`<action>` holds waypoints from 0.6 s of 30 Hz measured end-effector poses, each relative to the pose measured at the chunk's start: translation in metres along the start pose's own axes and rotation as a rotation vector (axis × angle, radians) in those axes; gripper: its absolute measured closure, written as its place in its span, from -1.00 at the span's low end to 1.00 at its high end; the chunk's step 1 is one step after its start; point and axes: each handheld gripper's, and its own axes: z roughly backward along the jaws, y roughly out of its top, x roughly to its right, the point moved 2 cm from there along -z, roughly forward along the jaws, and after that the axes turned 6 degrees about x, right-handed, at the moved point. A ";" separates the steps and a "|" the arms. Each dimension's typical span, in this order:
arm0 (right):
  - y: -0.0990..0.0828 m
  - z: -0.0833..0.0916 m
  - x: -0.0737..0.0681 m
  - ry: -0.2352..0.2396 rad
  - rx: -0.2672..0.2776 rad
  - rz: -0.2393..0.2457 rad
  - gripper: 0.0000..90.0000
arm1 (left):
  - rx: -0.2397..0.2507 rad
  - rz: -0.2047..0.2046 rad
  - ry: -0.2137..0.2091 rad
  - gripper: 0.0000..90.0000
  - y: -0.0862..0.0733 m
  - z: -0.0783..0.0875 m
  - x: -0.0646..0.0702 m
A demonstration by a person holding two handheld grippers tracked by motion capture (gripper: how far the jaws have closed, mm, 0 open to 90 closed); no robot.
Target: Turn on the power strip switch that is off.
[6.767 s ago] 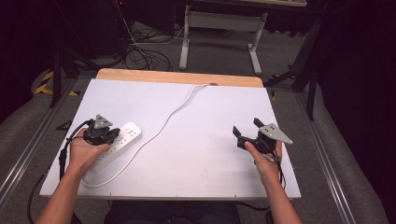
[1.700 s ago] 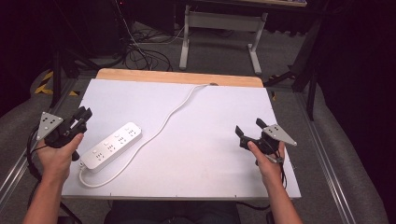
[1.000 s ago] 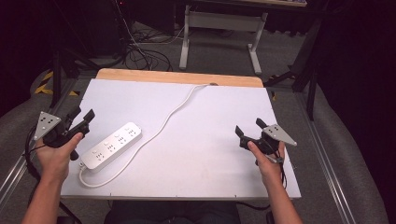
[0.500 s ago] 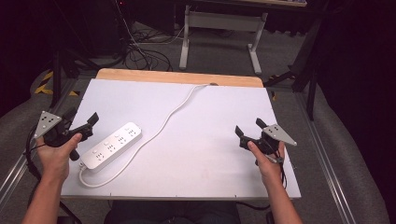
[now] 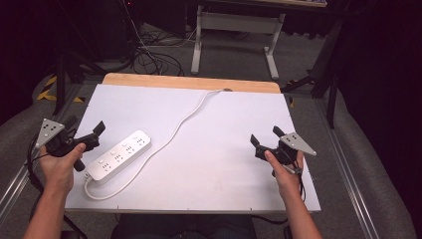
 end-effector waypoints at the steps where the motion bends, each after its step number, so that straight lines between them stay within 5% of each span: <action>1: 0.000 0.000 0.000 -0.002 0.001 0.000 -0.87 | 0.001 0.000 0.000 -0.94 0.000 0.000 0.000; 18: 0.001 0.001 0.001 0.002 0.011 0.005 -0.95 | -0.001 -0.018 -0.005 -0.93 -0.001 -0.001 0.001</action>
